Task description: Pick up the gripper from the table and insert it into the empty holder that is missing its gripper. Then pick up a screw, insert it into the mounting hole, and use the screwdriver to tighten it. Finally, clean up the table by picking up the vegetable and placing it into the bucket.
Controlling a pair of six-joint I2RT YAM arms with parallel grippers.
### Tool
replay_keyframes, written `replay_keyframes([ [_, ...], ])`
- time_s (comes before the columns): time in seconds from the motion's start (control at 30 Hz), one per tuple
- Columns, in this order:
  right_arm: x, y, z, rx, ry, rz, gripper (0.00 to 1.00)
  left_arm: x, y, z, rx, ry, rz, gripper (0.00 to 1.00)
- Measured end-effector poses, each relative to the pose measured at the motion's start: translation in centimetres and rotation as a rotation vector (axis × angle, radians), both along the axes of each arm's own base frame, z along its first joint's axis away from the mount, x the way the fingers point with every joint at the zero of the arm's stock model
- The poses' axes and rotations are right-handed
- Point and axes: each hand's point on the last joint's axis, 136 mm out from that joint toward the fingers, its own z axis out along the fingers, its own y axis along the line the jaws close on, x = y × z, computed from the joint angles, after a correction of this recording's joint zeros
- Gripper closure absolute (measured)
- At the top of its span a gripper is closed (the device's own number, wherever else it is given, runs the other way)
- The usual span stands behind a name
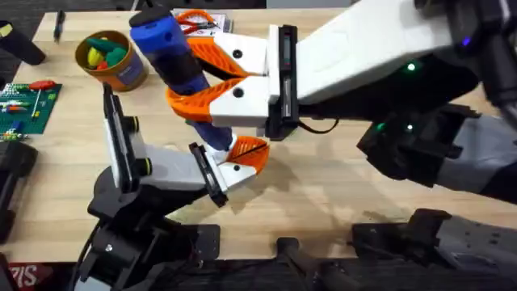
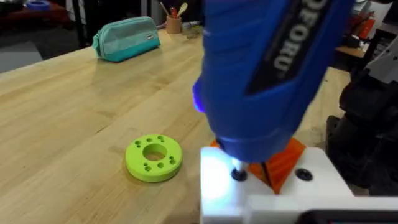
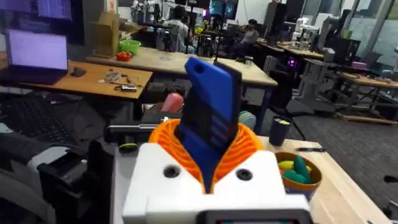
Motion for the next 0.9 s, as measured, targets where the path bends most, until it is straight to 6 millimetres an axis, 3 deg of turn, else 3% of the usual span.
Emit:
replay_keyframes([
  [0.73,-0.1,0.0,0.1,0.005,0.006,0.003,0.964,-0.4,-0.2,0.0,0.001,-0.003,-0.026,0.993],
  [0.83,-0.2,-0.3,1.4,0.059,-0.038,-0.003,0.964,-0.3,-0.2,0.0,0.001,-0.004,-0.022,0.993],
  [0.9,-0.3,-1.1,3.6,0.147,-0.111,-0.020,0.964,-0.3,-0.2,0.0,0.001,-0.004,-0.018,0.993],
])
